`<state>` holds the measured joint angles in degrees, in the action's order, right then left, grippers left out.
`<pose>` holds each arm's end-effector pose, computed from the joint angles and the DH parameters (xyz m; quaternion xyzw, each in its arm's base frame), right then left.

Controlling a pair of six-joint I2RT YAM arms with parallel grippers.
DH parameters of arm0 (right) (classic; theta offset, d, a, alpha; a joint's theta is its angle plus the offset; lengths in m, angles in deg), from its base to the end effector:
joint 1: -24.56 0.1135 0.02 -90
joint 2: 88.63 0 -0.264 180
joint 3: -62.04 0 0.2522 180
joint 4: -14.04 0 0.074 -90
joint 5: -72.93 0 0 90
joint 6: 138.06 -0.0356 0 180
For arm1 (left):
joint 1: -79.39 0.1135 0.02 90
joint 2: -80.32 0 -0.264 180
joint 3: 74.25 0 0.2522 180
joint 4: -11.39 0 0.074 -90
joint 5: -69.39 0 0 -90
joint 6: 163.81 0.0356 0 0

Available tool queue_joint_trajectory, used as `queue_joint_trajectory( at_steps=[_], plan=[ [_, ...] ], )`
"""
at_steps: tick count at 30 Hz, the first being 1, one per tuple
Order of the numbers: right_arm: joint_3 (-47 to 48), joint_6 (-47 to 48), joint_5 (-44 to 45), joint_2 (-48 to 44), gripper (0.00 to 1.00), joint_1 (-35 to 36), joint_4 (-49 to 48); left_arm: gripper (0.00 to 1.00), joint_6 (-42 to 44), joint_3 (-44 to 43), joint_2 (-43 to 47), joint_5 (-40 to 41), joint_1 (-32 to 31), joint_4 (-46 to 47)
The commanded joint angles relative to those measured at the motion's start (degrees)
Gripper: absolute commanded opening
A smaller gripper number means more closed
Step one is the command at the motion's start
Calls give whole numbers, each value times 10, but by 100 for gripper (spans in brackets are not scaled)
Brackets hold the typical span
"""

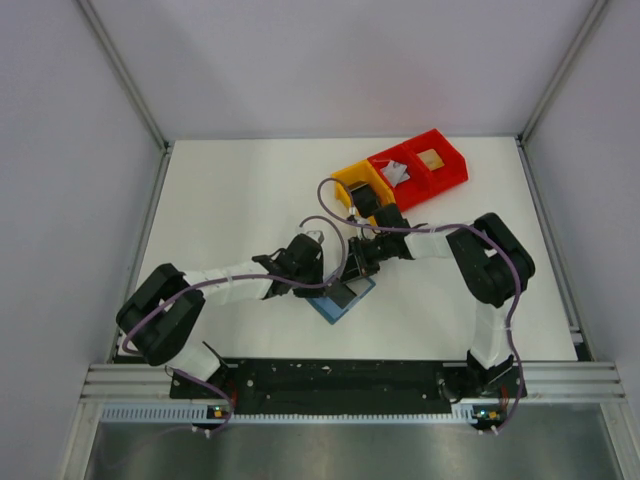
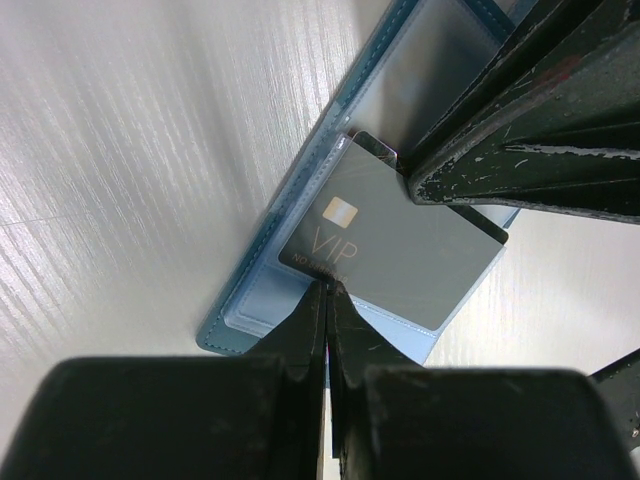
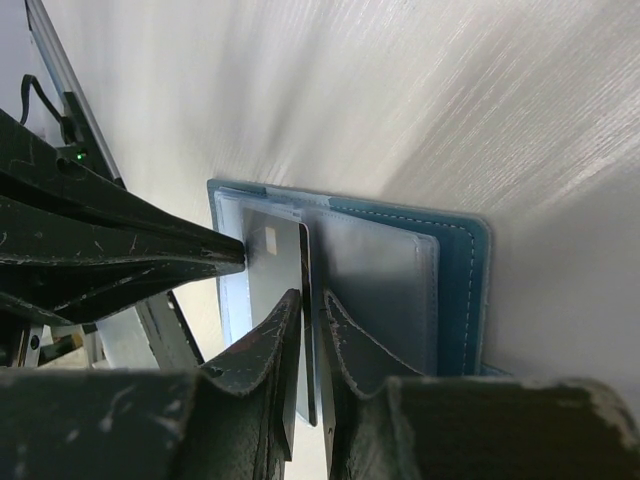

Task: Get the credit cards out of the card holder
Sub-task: Remove the credit card from the card holder.

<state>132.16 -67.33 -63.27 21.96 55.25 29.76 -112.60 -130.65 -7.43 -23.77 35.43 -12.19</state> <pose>0.2961 0.2056 0.1150 -0.2011 0.8644 0.4532 0.0839 0.2059 -0.2013 0.1564 0.0513 0.9518 -0.2188 0.2086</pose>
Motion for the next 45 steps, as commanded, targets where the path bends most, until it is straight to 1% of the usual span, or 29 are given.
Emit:
queue_joint_trajectory(
  at_steps=[1,9,13,17,25,45],
  plan=[
    [2,21,70,-14,15,-1,30,0,15,12,-9,11,-2,-49],
    [9,31,97,-33,16,-12,44,0,16,11,-15,10,-2,-47],
    [10,37,95,-29,12,-12,48,0,16,11,-15,9,-2,-46],
    [13,47,99,-22,12,-6,56,0,17,11,-16,7,-2,-44],
    [24,74,138,-6,11,14,89,0,17,11,-17,3,-2,-43],
    [25,86,121,-10,12,38,95,0,16,5,-30,-5,-2,-39]
  ],
)
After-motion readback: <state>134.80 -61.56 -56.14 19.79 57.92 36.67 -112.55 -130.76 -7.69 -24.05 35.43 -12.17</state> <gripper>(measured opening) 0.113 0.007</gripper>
